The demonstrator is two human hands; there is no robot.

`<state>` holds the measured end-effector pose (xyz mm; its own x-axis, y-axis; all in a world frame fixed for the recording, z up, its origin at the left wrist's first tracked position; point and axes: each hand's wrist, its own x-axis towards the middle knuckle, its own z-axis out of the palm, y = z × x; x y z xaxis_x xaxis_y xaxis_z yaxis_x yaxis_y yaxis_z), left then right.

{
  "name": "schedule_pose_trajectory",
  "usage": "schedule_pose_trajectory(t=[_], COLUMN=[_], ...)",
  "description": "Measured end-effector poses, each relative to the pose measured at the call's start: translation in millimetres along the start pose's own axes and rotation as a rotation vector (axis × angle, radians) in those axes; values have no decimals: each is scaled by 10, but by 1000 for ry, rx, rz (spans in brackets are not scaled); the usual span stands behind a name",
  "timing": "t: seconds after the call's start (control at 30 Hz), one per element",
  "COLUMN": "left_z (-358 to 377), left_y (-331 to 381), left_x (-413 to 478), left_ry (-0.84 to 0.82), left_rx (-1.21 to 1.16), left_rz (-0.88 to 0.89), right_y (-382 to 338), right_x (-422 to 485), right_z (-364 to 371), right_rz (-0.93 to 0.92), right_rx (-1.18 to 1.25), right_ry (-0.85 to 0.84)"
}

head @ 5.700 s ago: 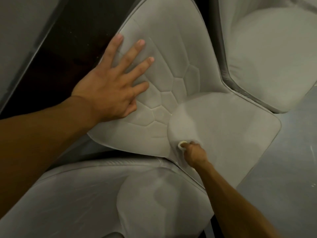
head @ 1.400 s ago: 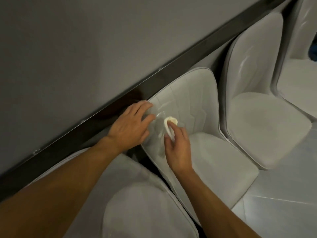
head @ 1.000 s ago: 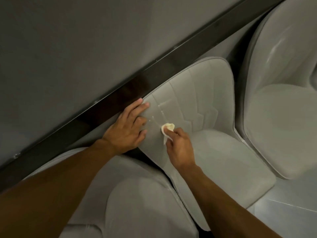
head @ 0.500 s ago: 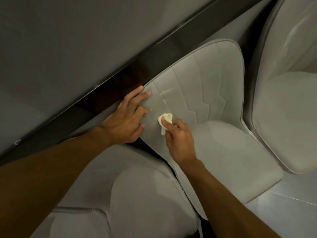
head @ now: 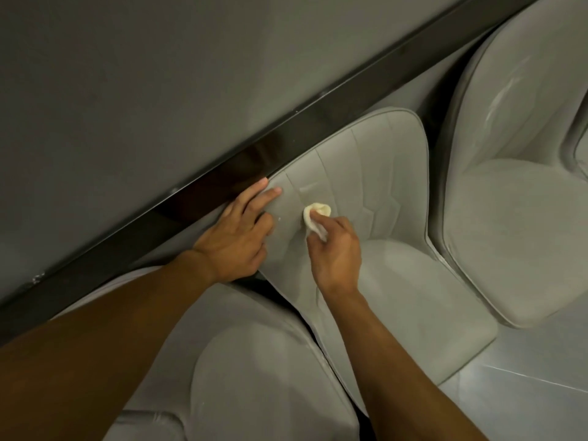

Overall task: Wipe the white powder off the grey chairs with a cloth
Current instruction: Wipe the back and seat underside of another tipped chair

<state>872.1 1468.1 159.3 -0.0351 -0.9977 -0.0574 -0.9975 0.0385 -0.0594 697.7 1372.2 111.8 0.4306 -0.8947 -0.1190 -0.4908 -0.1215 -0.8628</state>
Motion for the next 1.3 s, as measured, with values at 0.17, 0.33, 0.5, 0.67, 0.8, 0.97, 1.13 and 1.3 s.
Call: schedule_pose_trajectory(t=[0.17, 0.33, 0.5, 0.67, 0.8, 0.97, 1.13, 1.3], left_z=[19, 0, -8, 13, 21, 36, 65, 54], left_y=[-9, 37, 36, 43, 32, 22, 8, 18], left_x=[-19, -16, -11, -5, -12, -24, -17, -16], left_ry=[20, 41, 40, 87, 77, 49, 125, 143], left_rx=[-33, -113, -123, -188, -139, -126, -179, -213], left_rz=[-6, -42, -55, -48, -38, -32, -16, 2], right_y=[-439, -301, -268, -503, -137, 190, -258, -219], right_x=[45, 59, 75, 39, 38, -153, -210, -166], right_z=[-12, 148, 62, 115, 245, 171, 181, 307], right_rz=[-222, -17, 7, -138, 80, 183, -256, -270], right_rx=[119, 164, 118, 171, 170, 79, 97, 54], right_ry=[139, 111, 88, 151, 59, -25, 82, 48])
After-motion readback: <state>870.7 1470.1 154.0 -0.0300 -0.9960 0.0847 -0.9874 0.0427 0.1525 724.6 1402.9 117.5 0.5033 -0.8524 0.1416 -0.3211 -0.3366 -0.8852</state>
